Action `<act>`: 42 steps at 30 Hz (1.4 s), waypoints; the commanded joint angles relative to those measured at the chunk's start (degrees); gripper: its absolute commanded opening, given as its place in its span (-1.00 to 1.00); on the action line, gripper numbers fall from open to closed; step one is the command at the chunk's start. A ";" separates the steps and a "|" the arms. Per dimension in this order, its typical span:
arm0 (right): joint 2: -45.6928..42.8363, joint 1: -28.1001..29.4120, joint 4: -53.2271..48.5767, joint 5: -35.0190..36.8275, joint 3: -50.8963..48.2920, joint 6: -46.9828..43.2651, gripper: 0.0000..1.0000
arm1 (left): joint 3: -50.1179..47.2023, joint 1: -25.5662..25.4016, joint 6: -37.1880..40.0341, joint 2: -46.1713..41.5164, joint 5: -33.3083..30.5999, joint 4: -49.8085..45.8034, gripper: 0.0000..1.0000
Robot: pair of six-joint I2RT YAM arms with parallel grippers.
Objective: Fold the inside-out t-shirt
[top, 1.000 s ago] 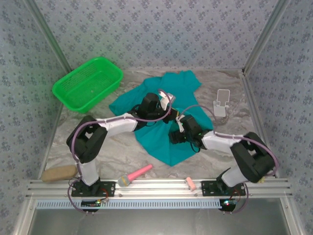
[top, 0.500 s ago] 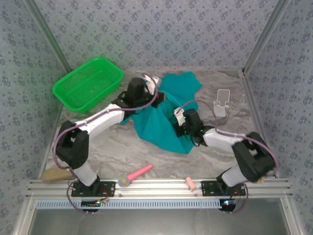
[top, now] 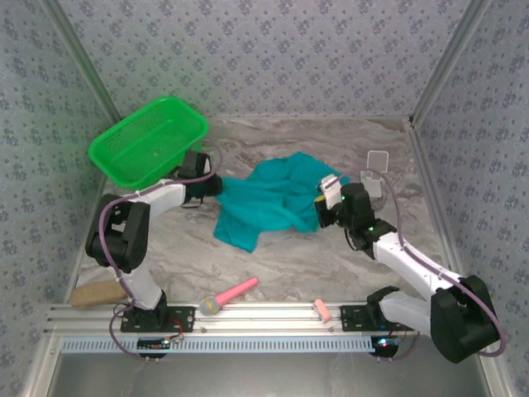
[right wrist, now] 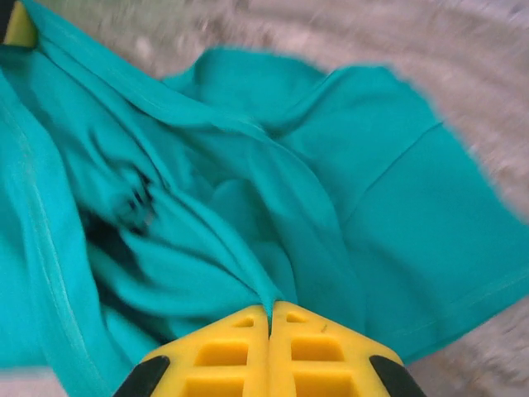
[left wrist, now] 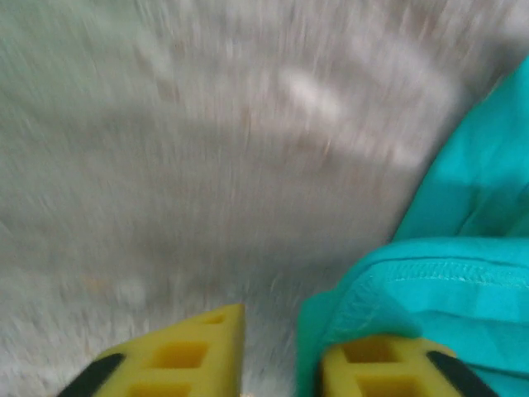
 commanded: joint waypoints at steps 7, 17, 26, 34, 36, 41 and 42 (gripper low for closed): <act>3.18 1.31 -21.26 -1.09 13.08 -7.78 0.00 | 8.92 -8.30 10.47 -5.98 6.66 -11.00 0.07; 17.96 5.26 -12.70 -7.29 15.97 -22.20 0.14 | 14.99 -20.69 17.23 4.07 10.42 -9.10 0.10; 17.36 2.68 -7.32 -8.45 14.74 -23.92 -1.00 | 12.88 -20.03 16.83 5.78 14.00 -2.91 -1.00; 0.42 -5.32 -10.11 -5.65 14.51 -17.60 -1.00 | 6.64 -4.00 0.45 -15.77 18.54 2.30 -1.00; -1.10 -8.04 -12.87 -3.57 12.26 -16.35 -1.00 | 1.01 1.82 -2.94 -19.49 15.76 2.98 -1.00; 3.05 -4.95 -15.12 -0.91 8.24 -15.00 -0.29 | -8.28 5.61 -6.28 -15.34 19.43 6.25 -0.26; 3.58 -3.58 -14.55 -0.26 8.31 -15.42 -0.24 | -8.64 5.44 -6.79 -14.24 21.75 6.54 -0.06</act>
